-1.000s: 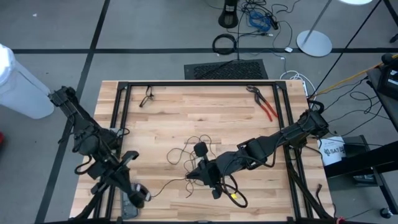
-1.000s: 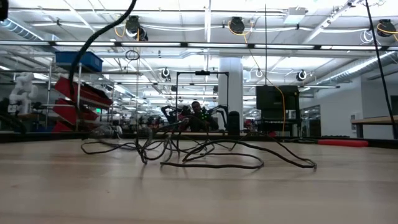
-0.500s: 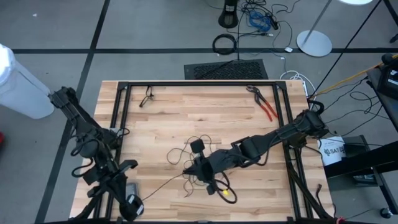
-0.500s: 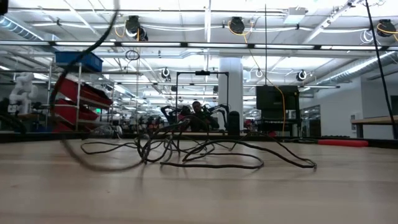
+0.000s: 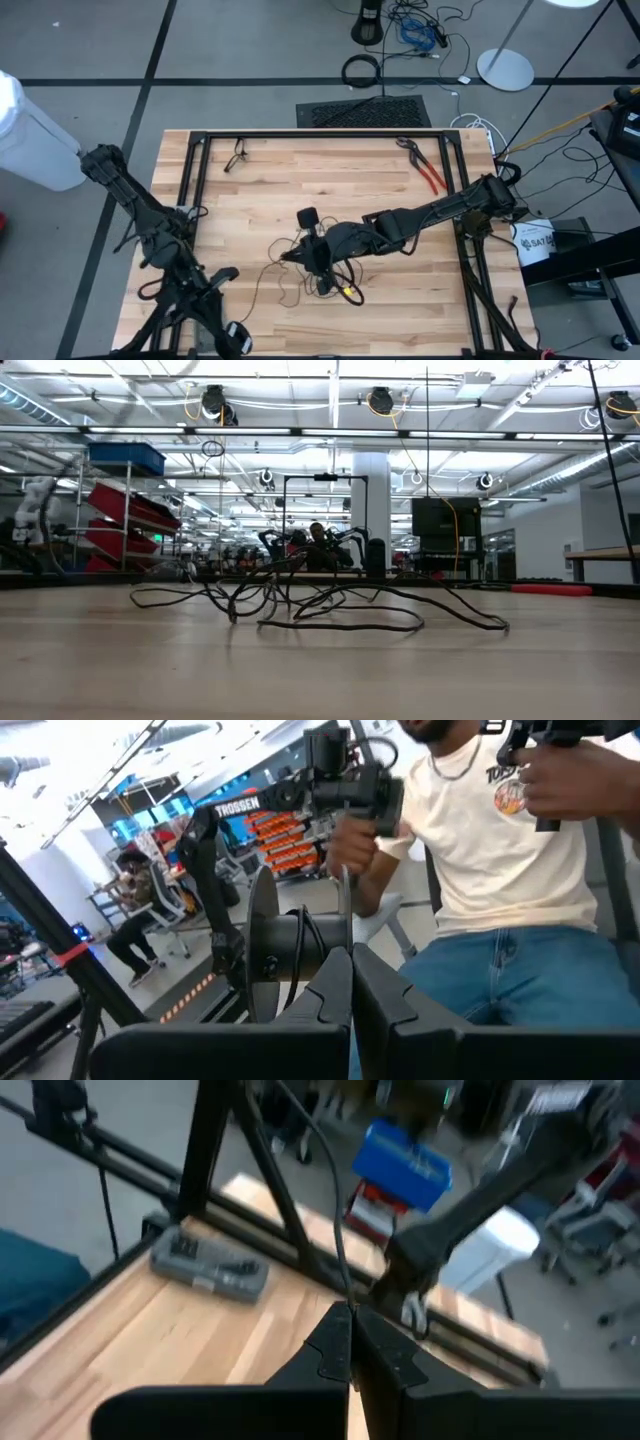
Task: Coil cords
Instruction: Uncoil the black cable wire from the spool
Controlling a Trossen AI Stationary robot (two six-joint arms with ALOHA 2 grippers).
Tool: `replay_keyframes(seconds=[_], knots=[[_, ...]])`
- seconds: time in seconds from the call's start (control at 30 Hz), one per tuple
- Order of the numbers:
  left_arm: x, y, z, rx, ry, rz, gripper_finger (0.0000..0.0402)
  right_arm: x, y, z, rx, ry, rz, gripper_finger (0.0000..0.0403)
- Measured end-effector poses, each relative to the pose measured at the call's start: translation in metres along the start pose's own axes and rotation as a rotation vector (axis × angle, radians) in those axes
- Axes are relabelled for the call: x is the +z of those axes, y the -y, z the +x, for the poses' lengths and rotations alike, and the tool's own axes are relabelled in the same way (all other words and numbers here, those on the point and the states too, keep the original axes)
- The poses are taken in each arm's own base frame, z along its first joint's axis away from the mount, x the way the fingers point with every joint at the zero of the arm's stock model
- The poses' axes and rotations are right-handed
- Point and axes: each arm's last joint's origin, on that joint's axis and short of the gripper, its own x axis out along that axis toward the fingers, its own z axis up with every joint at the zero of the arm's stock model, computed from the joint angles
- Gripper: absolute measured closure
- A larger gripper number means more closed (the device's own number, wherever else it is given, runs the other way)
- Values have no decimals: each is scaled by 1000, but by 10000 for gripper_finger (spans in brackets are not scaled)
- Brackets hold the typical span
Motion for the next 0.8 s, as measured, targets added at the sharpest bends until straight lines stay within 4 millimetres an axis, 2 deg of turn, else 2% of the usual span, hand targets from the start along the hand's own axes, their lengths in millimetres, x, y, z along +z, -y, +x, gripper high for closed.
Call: replay_keyframes(seconds=[0.37, 0.57, 0.8], knots=[[-24, -12, 13, 55, -81, -164, 401, 23, -11, -8, -28, 179, -118, 403], [-29, -16, 12, 74, -110, -254, 401, 42, -20, -32, -16, 245, -156, 403], [-31, -15, 12, 67, -130, -260, 401, 59, -33, -57, 18, 310, -158, 403]])
